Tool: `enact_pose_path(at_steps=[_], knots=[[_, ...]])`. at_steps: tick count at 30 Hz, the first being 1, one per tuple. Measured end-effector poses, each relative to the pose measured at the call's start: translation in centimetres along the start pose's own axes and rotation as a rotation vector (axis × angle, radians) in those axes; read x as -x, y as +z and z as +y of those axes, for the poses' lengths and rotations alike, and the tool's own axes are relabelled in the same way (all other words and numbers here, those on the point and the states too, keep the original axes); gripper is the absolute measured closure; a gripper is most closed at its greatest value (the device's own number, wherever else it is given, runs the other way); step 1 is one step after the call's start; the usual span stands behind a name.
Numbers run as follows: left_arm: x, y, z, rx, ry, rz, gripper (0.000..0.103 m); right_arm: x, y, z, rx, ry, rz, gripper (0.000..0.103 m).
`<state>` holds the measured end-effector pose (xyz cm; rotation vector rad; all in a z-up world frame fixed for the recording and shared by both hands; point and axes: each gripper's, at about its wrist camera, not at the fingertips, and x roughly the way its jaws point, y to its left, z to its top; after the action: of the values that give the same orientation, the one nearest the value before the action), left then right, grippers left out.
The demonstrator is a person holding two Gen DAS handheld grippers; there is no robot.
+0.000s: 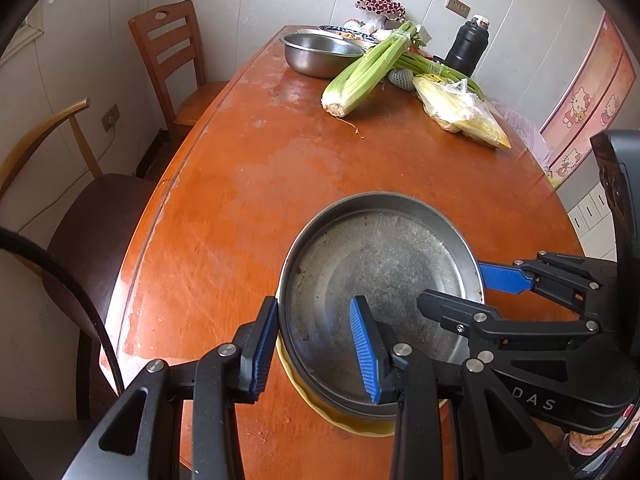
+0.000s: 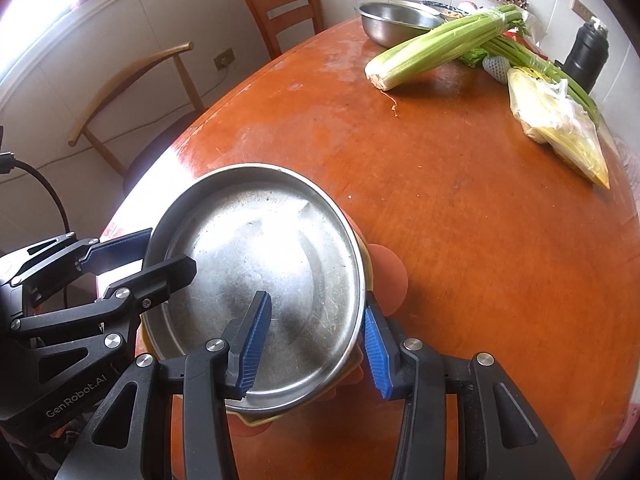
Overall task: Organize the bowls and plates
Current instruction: 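Lower the steel tray onto the yellow scalloped plate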
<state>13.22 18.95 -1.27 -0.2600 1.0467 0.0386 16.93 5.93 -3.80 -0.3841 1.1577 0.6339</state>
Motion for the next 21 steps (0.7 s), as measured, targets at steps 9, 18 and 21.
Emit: enact_pose_path(at_steps=[9,18,21], knots=[[-0.1,0.0,-0.1,-0.004,0.015,0.004,0.067,0.2,0.0,0.1,0.012,-0.012,-0.010,0.056],[0.5,-0.2,0.0,0.006,0.036,-0.009,0.066,1.0,-0.3,-0.4,0.008,0.002,-0.025,0.056],[0.5,-0.3,0.0,0.012,0.045,-0.007,0.066,1.4,-0.4,-0.6,0.008,0.004,-0.035,0.056]])
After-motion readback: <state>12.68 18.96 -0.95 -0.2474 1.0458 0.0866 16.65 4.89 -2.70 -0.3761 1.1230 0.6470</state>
